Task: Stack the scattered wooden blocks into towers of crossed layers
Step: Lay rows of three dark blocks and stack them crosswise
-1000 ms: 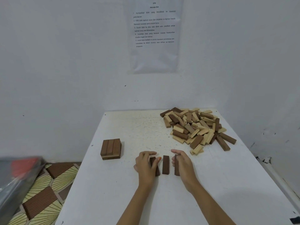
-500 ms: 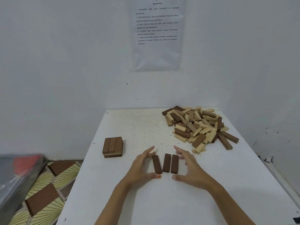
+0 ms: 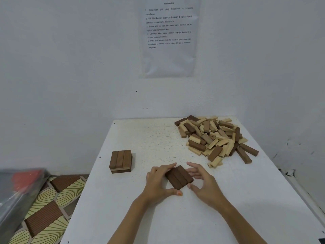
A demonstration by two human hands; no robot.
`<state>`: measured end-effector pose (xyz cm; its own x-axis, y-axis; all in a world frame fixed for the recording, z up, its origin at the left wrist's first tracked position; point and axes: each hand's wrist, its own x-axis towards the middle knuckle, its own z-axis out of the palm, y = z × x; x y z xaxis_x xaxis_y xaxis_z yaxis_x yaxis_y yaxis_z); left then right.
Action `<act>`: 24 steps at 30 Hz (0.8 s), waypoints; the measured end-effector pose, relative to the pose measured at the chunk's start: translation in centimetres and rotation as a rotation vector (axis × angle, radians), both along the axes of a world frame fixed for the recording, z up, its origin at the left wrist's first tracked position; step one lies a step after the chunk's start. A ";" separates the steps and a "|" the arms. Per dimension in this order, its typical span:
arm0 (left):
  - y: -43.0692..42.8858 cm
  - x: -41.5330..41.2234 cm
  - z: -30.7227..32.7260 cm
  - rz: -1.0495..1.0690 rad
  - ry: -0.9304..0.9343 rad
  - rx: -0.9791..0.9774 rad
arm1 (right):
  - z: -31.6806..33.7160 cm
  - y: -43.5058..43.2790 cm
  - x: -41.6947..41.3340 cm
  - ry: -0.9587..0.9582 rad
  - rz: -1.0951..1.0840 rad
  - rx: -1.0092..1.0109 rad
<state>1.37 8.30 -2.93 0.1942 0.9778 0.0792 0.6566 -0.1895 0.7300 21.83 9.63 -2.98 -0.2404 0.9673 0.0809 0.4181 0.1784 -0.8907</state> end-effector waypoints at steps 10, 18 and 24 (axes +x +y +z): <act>-0.1 -1.1 0.4 -0.109 0.065 -0.106 | 0.0 -0.4 -0.5 -0.234 0.186 0.009; -0.7 -2.5 -0.8 -0.144 0.396 -0.024 | -0.6 -0.6 -1.5 -0.235 0.060 0.162; -1.1 -1.1 -0.9 -0.015 0.466 0.005 | -0.3 0.6 -1.4 -0.309 0.141 0.127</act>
